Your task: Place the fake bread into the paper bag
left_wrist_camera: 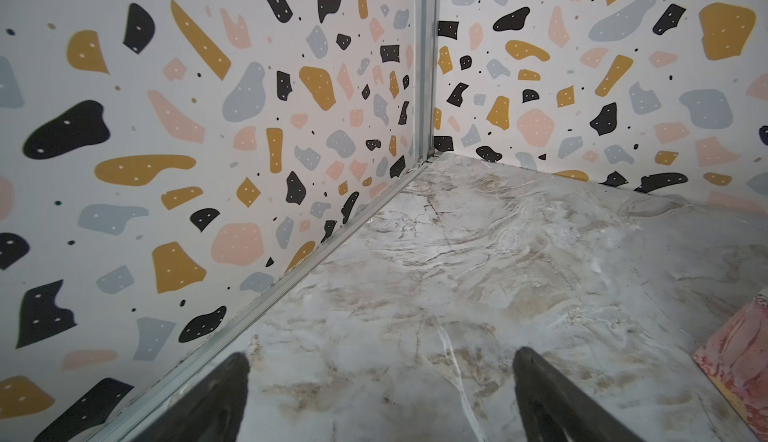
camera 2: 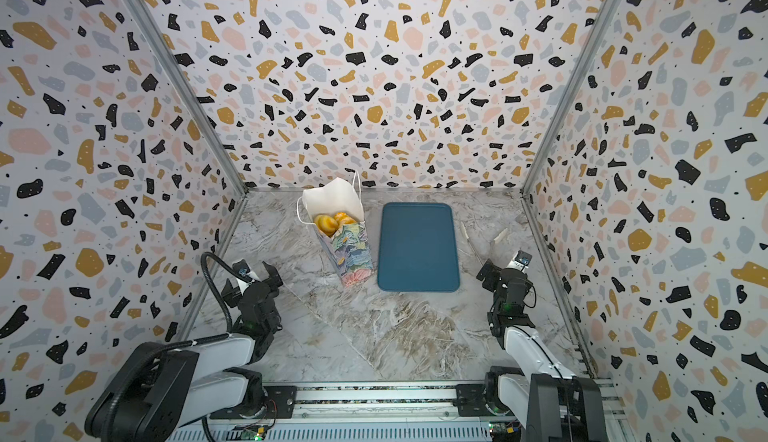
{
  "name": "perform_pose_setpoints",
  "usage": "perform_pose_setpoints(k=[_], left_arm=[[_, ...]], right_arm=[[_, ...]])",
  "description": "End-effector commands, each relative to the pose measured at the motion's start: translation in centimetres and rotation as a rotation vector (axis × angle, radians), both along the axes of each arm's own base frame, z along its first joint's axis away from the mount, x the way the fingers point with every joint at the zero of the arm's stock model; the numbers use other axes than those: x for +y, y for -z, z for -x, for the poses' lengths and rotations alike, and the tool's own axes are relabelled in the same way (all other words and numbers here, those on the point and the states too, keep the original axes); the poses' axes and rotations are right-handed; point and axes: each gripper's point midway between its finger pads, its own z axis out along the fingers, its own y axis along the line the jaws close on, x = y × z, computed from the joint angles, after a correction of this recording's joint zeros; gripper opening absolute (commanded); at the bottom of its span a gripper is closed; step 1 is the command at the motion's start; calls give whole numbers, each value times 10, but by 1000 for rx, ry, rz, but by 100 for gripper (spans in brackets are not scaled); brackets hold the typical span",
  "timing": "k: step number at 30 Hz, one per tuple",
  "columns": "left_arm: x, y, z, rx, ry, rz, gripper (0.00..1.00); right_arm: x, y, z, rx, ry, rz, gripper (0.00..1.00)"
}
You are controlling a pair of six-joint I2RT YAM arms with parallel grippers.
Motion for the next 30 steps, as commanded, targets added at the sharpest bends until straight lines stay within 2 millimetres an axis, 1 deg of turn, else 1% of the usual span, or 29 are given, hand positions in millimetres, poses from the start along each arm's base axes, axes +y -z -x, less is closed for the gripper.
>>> perform_pose_setpoints(k=[1, 2, 5, 8, 10, 14, 18, 21, 26, 28, 30], left_arm=[[-7, -19, -12, -91, 54, -6, 99], [-11, -17, -15, -72, 79, -10, 99], [-13, -16, -19, -65, 92, -14, 100], [-17, -11, -24, -45, 114, -16, 100], [-14, -11, -22, -60, 103, -22, 100], [-16, -8, -24, -49, 116, -17, 100], [-16, -7, -24, -45, 115, -16, 100], [-16, -7, -24, -44, 116, -16, 100], [-16, -7, -24, -44, 116, -16, 99], [-15, -7, -24, -44, 115, -16, 99], [-16, -7, -25, -44, 117, -16, 100]], right_arm=[[-8, -17, -3, -83, 42, 48, 99], [-8, -18, -3, -97, 41, 51, 99], [-6, -22, -4, -127, 22, 62, 99], [-9, -21, -6, -130, 33, 86, 99], [-11, -20, -6, -141, 44, 99, 99], [-4, -21, -10, -188, -5, 116, 99], [0, -11, -14, -177, -26, 108, 99], [2, -10, -18, -165, -39, 118, 99], [3, -3, -33, -102, -50, 119, 99], [2, -2, -35, -93, -40, 125, 99], [0, -7, -32, -119, -29, 147, 99]])
